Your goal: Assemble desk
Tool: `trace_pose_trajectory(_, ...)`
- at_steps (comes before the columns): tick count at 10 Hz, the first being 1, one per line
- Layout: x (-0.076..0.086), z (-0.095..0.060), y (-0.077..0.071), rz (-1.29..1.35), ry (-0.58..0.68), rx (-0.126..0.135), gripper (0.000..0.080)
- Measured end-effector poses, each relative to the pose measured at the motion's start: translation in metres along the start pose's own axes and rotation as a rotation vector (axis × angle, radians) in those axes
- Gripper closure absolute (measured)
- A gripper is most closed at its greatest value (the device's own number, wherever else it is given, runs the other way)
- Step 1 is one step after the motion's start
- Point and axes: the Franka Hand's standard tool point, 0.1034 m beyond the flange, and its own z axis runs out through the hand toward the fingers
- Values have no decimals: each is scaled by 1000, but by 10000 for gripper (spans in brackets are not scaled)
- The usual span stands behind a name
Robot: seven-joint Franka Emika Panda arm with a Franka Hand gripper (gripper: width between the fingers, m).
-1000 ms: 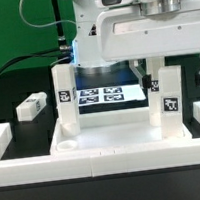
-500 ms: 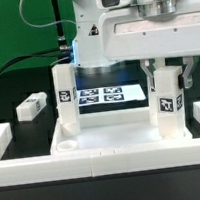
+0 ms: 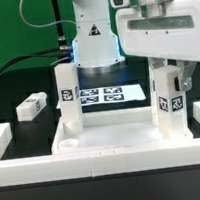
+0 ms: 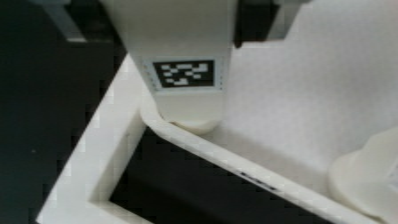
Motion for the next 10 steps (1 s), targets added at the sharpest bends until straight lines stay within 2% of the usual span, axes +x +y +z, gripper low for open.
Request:
trace_pose_trajectory(3, -2, 1, -2, 480, -67, 30, 511)
trace_pose_trajectory(4, -1, 2, -2, 570, -70, 40, 509)
trace_pose_trajectory(6, -2, 2, -4, 653, -71, 41, 509)
trace_pose_trajectory(8, -2, 2, -8, 858, -75, 40, 509)
trace_pose_trajectory(10, -3, 3, -10, 912, -72, 56, 509)
